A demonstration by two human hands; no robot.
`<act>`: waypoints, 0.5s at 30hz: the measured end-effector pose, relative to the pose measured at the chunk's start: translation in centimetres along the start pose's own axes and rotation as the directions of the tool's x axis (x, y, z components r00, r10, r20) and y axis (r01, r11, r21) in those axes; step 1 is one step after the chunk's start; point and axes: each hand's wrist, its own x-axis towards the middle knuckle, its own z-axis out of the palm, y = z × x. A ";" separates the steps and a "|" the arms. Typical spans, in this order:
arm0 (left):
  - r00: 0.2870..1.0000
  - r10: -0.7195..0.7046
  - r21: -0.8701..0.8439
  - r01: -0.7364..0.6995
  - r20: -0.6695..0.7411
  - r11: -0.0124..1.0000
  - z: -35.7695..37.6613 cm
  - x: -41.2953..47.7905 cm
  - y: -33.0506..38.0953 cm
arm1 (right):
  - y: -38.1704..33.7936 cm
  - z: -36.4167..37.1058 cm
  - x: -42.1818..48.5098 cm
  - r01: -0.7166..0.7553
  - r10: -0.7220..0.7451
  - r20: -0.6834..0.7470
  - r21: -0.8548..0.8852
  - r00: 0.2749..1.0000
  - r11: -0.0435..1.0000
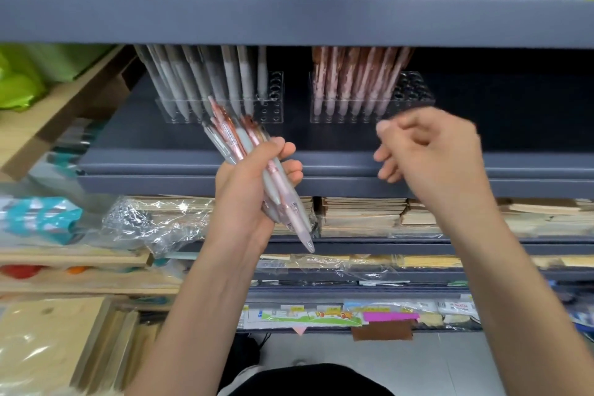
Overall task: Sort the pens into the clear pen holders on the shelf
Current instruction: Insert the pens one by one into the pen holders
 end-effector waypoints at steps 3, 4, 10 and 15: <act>1.000 0.007 -0.048 -0.008 -0.003 0.999 0.3 -0.1 -0.1 | -1.0 1.8 -5.4 -0.070 0.048 0.273 0.071 0.961 0.995; 1.000 0.009 -0.063 -0.009 -0.004 0.998 0.4 -0.1 -0.1 | -1.3 2.3 -6.6 -0.100 0.064 0.326 0.097 0.943 0.990; 1.000 0.022 -0.042 -0.022 0.004 0.999 0.2 -0.9 -0.6 | -1.6 4.4 -9.8 -0.206 0.132 0.332 0.199 0.934 0.958; 1.000 -0.021 -0.062 0.021 0.012 0.998 -0.6 -2.1 -0.8 | -2.0 5.2 -10.9 -0.158 0.118 0.226 0.165 0.967 0.974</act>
